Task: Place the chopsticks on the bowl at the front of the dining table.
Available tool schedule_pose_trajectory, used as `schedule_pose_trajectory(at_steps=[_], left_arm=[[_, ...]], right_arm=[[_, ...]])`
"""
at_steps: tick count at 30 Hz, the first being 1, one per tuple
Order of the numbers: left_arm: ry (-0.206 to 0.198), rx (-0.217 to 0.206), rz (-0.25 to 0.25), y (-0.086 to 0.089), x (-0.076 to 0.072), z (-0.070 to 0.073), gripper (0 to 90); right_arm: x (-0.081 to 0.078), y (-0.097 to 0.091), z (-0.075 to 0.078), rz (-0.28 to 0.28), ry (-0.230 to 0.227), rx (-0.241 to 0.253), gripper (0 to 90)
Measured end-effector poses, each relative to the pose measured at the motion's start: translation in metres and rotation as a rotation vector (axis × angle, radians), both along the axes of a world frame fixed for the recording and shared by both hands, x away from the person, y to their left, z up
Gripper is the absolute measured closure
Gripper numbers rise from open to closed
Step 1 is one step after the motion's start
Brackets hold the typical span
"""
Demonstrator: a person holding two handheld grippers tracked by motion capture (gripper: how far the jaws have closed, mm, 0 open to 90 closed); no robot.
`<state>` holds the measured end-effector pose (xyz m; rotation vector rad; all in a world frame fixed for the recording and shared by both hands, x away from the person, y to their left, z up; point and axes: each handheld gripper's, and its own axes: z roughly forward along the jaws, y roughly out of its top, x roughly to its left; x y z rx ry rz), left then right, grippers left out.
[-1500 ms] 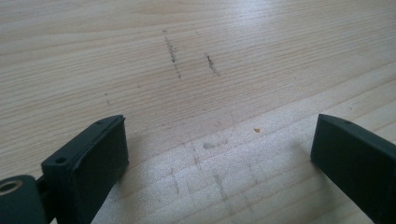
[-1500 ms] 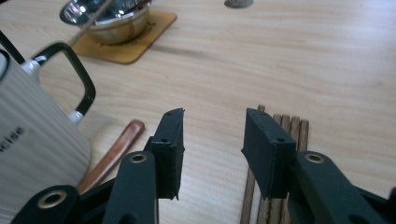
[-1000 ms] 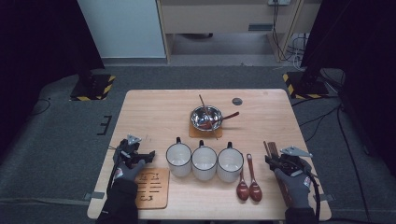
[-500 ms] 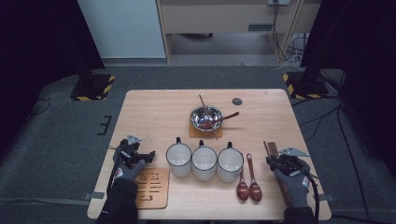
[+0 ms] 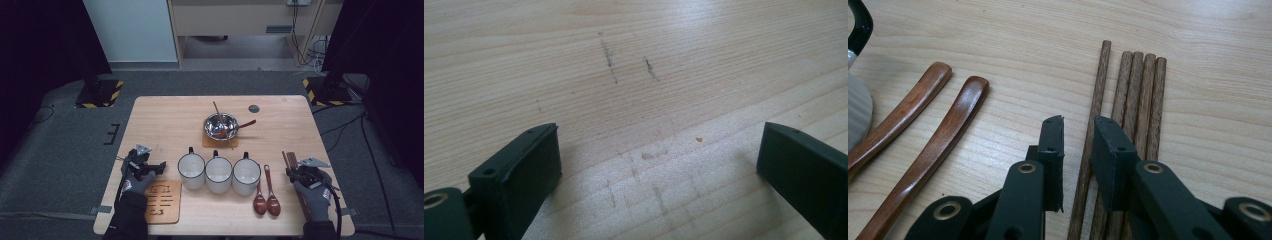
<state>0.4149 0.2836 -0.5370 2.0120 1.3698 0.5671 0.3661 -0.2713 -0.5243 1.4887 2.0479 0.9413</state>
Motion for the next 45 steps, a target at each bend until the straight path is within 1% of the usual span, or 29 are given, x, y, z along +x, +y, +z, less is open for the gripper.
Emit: schedule_pose_trajectory(at_steps=[6,10,13,17,19,23,30,38,41,43,45], left_arm=[[0.0,0.0,0.0,0.0,0.0,0.0,2.8],[0.0,0.0,0.0,0.0,0.0,0.0,2.9],[0.0,0.0,0.0,0.0,0.0,0.0,2.9],[0.0,0.0,0.0,0.0,0.0,0.0,2.9],[0.0,0.0,0.0,0.0,0.0,0.0,2.9],[0.0,0.0,0.0,0.0,0.0,0.0,2.9],[0.0,0.0,0.0,0.0,0.0,0.0,2.9],[0.0,0.0,0.0,0.0,0.0,0.0,2.9],[0.0,-0.001,0.0,0.0,0.0,0.0,2.9],[0.0,-0.001,0.0,0.0,0.0,0.0,2.9],[0.0,0.0,0.0,0.0,0.0,0.0,2.8]], right_arm=[[0.002,0.002,0.0,-0.002,0.004,-0.007,75.4],[0.004,0.002,-0.001,-0.007,0.017,-0.026,75.6],[0.005,0.005,-0.002,0.003,0.023,-0.03,76.7],[0.005,0.01,-0.002,0.003,0.029,-0.023,78.8],[0.006,0.012,-0.002,0.005,0.021,-0.027,80.6],[0.006,0.015,-0.001,0.006,0.028,-0.03,83.8],[0.007,0.021,0.0,-0.002,0.032,-0.032,84.9],[0.013,0.032,0.001,0.001,0.041,-0.039,84.9],[0.014,0.034,0.001,0.004,0.038,-0.04,84.5],[0.014,0.034,0.001,-0.001,0.031,-0.028,79.3],[0.013,0.032,0.002,-0.002,0.017,-0.014,76.3]])
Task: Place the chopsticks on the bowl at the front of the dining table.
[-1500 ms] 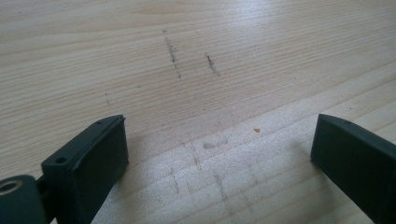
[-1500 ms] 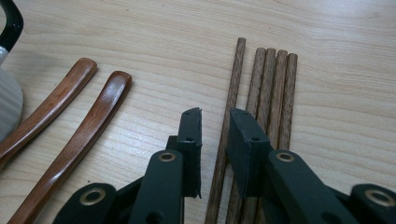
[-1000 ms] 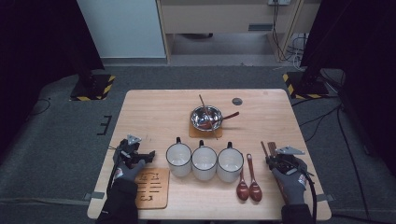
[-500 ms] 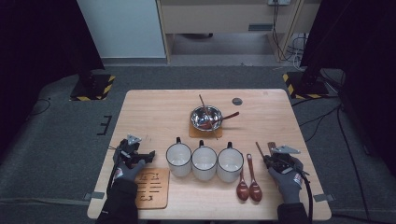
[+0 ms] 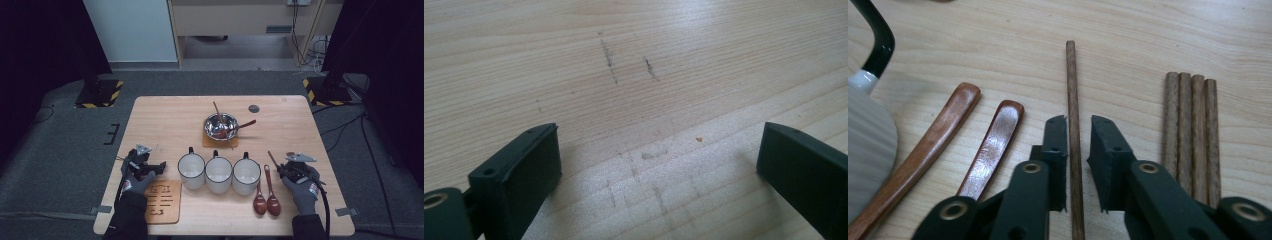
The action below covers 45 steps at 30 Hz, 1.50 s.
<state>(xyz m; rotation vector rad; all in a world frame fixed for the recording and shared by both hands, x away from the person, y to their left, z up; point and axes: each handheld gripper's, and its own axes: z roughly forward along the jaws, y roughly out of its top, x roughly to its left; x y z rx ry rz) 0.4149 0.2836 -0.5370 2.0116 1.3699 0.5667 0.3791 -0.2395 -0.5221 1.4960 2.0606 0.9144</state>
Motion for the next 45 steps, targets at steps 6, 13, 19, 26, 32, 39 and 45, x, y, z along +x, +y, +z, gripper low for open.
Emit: schedule_pose_trajectory(at_steps=[6,13,19,26,32,39,45], left_arm=[[0.0,0.0,0.0,0.0,0.0,0.0,2.8],[0.0,0.0,0.0,0.0,0.0,0.0,2.8],[0.0,0.0,0.0,0.0,0.0,0.0,2.8],[0.0,0.0,0.0,0.0,0.0,0.0,2.8],[0.0,0.0,0.0,0.0,0.0,0.0,2.8],[0.0,0.0,0.0,0.0,0.0,0.0,2.9],[0.0,0.0,0.0,0.0,0.0,0.0,2.8]], right_arm=[[-0.009,-0.006,0.006,0.018,-0.023,0.032,76.1],[-0.018,-0.011,0.005,0.034,-0.015,0.02,77.7],[-0.021,-0.013,0.001,0.036,0.001,0.017,79.1],[-0.024,-0.015,-0.001,0.04,0.017,0.014,82.9],[-0.022,-0.011,-0.002,0.045,0.025,0.01,85.0],[-0.015,-0.002,-0.002,0.041,0.03,0.012,85.1],[-0.011,0.002,-0.003,0.042,0.019,0.006,81.1]])
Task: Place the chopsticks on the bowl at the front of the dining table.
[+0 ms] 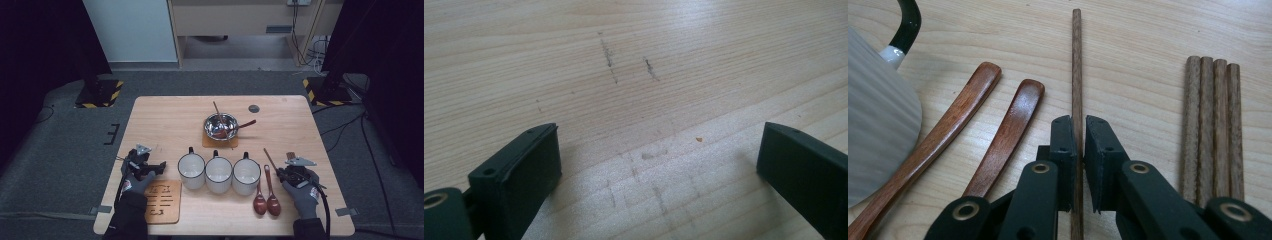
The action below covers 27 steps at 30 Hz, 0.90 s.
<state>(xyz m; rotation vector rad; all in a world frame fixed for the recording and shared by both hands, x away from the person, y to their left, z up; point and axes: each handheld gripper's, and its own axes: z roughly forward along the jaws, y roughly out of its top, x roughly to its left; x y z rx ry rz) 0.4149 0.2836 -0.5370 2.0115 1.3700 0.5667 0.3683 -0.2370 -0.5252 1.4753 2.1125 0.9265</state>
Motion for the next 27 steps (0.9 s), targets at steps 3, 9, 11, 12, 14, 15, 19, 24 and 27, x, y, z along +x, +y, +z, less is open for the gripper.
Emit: schedule_pose_trajectory(at_steps=[3,9,11,12,14,15,19,24,27], left_arm=[[0.0,0.0,0.0,0.0,0.0,0.0,2.8],[0.0,0.0,0.0,0.0,0.0,0.0,2.8],[0.0,0.0,0.0,0.0,0.0,0.0,2.8],[0.0,0.0,0.0,0.0,0.0,0.0,2.8],[0.0,0.0,0.0,0.0,0.0,0.0,2.8],[0.0,0.0,0.0,0.0,0.0,0.0,2.8],[0.0,0.0,0.0,0.0,0.0,0.0,2.8],[0.0,0.0,0.0,0.0,0.0,0.0,2.8],[0.0,0.0,0.0,0.0,0.0,0.0,2.8]], right_arm=[[-0.0018,-0.0009,-0.0017,0.002,0.0,0.001,80.8],[-0.0059,-0.0046,-0.0032,-0.004,0.001,0.009,81.9],[-0.0068,-0.0048,-0.0039,-0.009,-0.007,0.008,84.1],[-0.0073,-0.0046,-0.0043,-0.012,-0.011,0.005,84.5],[-0.0076,-0.0045,-0.0045,-0.015,-0.013,0.006,84.8],[-0.0075,-0.0045,-0.0045,-0.015,-0.015,0.004,84.9],[-0.0068,-0.0048,-0.0037,-0.019,-0.003,0.013,85.1],[-0.0048,-0.0052,-0.0032,-0.021,0.002,0.029,85.2],[-0.0047,-0.0062,-0.0008,-0.022,0.003,0.036,85.2]])
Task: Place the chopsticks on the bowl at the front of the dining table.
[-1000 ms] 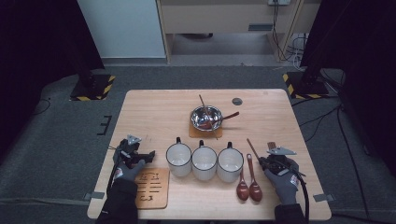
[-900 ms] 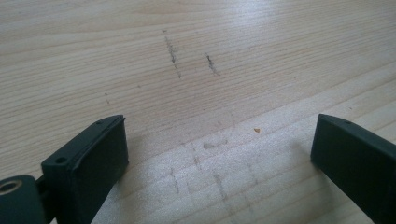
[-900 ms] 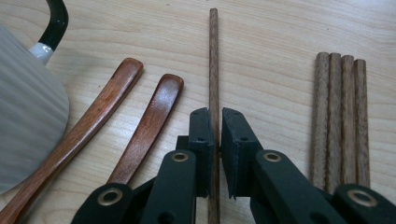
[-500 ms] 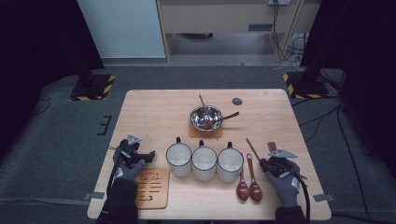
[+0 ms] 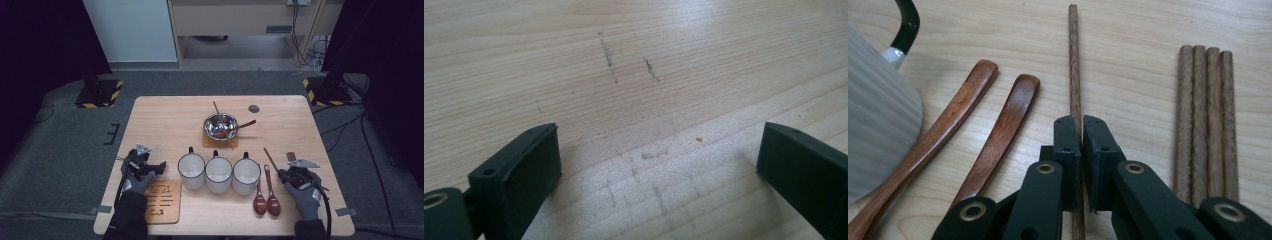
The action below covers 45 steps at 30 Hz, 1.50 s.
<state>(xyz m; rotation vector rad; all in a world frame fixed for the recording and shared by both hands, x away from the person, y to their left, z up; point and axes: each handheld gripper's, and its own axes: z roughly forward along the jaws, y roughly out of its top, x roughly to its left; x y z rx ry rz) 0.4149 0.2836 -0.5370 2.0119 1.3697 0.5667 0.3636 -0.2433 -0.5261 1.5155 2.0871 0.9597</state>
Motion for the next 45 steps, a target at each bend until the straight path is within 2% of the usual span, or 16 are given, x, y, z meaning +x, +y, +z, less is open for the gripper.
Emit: schedule_pose_trajectory(at_steps=[14,28,45], left_arm=[[0.0,0.0,0.0,0.0,0.0,0.0,2.8],[0.0,0.0,0.0,0.0,0.0,0.0,2.9],[0.0,0.0,0.0,0.0,0.0,0.0,2.8]], right_arm=[[0.002,-0.008,0.029,-0.021,-0.068,0.053,85.2],[0.012,-0.004,0.065,-0.023,-0.147,0.085,85.3],[0.025,0.005,0.086,-0.019,-0.194,0.106,85.2]])
